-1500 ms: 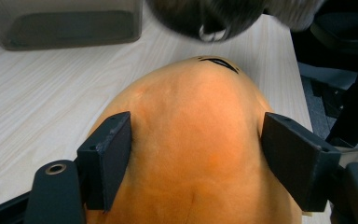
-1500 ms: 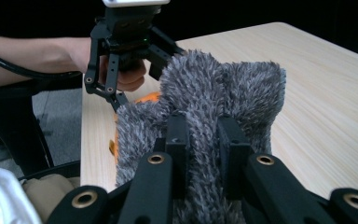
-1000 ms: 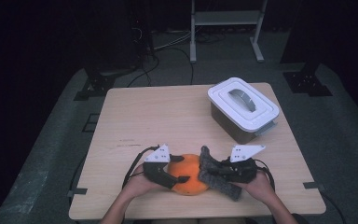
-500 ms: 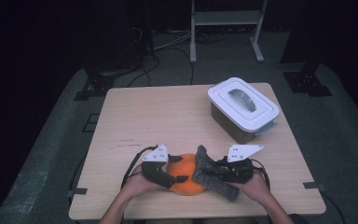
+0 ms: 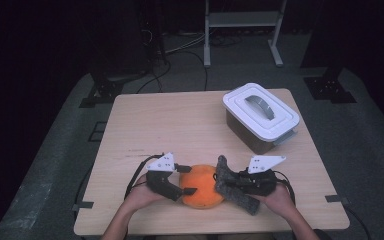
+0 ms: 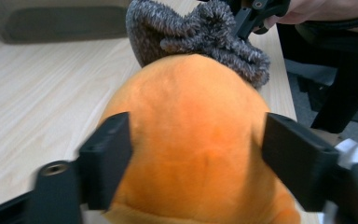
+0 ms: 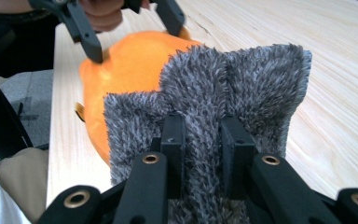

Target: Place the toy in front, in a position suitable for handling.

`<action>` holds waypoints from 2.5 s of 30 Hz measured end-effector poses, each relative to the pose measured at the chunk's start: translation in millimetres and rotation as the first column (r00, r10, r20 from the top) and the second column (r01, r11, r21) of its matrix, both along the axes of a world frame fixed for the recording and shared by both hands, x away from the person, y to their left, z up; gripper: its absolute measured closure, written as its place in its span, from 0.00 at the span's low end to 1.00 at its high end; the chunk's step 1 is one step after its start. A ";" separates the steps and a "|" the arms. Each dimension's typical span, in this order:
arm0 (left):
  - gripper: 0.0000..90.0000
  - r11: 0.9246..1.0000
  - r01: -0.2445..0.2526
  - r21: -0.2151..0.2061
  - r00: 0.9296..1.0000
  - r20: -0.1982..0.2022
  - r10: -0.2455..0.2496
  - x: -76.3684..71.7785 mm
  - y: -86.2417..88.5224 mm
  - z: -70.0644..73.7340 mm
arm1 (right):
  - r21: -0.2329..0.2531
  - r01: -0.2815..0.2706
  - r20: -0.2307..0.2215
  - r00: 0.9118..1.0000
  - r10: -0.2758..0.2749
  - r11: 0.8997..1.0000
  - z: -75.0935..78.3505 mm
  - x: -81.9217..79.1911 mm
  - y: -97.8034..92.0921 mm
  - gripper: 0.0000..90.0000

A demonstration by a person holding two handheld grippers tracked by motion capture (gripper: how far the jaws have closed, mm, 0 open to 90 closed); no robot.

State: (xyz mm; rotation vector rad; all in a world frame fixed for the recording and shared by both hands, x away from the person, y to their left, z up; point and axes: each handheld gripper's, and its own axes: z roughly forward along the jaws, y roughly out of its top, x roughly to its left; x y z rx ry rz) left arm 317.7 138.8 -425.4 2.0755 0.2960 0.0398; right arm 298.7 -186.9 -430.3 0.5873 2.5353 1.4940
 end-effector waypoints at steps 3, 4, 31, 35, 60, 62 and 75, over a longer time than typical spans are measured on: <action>0.39 0.999 -0.034 0.011 0.999 -0.009 0.034 1.5 -0.9 -4.8 | 0.016 0.008 0.012 1.000 -0.008 1.000 5.6 -3.1 1.6 0.82; 0.39 0.999 -0.044 0.000 0.999 -0.012 0.044 1.9 -1.9 -5.9 | 0.038 -0.002 0.031 1.000 0.001 0.999 9.0 -5.8 4.6 0.82; 0.34 0.993 -0.107 -0.040 0.994 -0.037 0.106 5.6 -5.9 -10.0 | -0.029 -0.010 0.087 0.996 0.012 1.000 4.4 -9.3 16.4 0.82; 0.34 0.997 -0.062 -0.036 0.998 -0.027 0.061 6.0 -5.0 -10.3 | -0.042 0.053 0.059 0.997 -0.050 0.998 3.0 -3.2 4.6 0.82; 0.30 1.000 0.026 0.004 0.999 0.036 -0.026 -3.5 -9.9 -3.6 | 0.042 -0.038 -0.014 0.999 0.038 0.998 5.1 -3.5 3.5 0.81; 0.30 1.000 0.027 -0.004 0.999 0.035 -0.027 -3.2 -8.8 -4.6 | 0.013 -0.029 -0.023 0.999 0.029 1.000 2.5 -2.0 -1.9 0.81; 0.20 1.000 0.023 -0.011 1.000 0.008 -0.023 -1.7 -7.4 1.8 | 0.016 -0.060 -0.019 0.998 0.060 0.998 2.7 -4.2 -0.1 0.81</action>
